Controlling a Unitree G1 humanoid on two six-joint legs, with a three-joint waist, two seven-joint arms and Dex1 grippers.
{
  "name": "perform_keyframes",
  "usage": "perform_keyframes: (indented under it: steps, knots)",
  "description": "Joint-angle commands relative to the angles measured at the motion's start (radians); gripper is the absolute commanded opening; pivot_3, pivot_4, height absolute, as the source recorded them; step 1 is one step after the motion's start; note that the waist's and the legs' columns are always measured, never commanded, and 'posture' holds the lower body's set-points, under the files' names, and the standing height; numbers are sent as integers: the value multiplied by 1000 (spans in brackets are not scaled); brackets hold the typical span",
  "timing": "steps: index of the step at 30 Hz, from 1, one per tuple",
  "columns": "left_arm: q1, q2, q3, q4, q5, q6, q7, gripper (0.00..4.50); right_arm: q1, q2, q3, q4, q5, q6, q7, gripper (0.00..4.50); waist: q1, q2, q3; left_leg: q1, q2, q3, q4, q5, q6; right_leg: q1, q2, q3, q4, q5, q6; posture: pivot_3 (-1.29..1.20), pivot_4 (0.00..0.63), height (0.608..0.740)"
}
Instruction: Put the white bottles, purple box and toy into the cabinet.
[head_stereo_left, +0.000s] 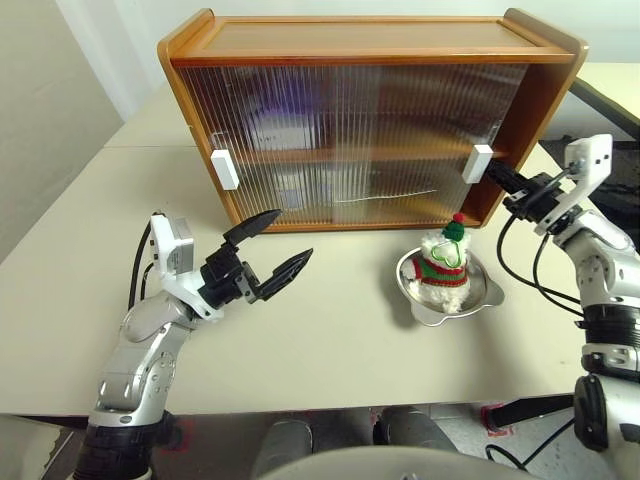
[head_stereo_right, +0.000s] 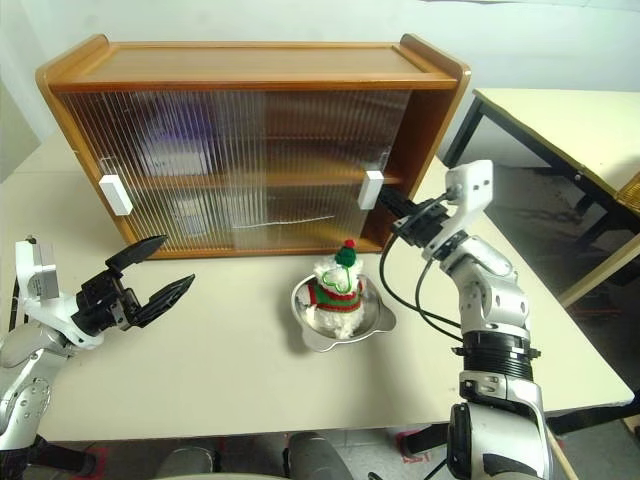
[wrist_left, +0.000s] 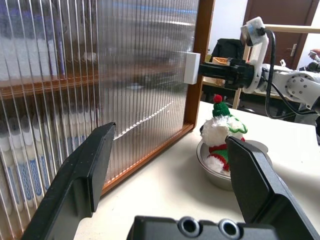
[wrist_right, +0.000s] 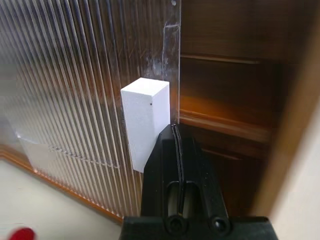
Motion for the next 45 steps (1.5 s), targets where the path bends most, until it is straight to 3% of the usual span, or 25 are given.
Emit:
perform_keyframes:
  steps: [1, 31, 39, 42, 45]
  knots:
    - [6, -2, 1, 12, 9, -9, -6, 4500, -21, 20, 42, -53, 8, 46, -3, 35, 0, 0, 0, 0, 0, 0, 0, 0, 0, 0, 0, 0, 0, 0, 0, -91, 6, 740]
    - [-7, -4, -3, -23, 19, 10, 46, 4500, -151, 214, 251, -145, 6, 160, 46, 35, 3, 1, 0, 1, 2, 0, 0, 1, -2, -1, 0, -2, 0, 0, -3, -70, 15, 740]
    - [3, -3, -6, -7, 29, -5, 36, 4500, -130, 104, 191, -159, 30, 198, 91, 35, 11, 1, 0, 1, 6, 1, 0, 3, -4, -3, 3, -3, 0, 2, -7, -63, 18, 740]
    - [6, 6, -9, 8, 42, -15, 20, 4500, -103, 7, 143, -200, 100, 272, 166, 607, 29, 1, 0, 0, 5, 1, 1, 3, -4, -2, 3, -3, 0, 2, -6, -66, 19, 740]
    - [2, 9, -1, 13, 38, -12, 15, 4500, -78, -98, 107, -217, 138, 328, 222, 1805, 39, 0, 0, -1, 5, 1, 0, 3, -6, -2, 3, -3, 0, 0, -6, -66, 19, 740]
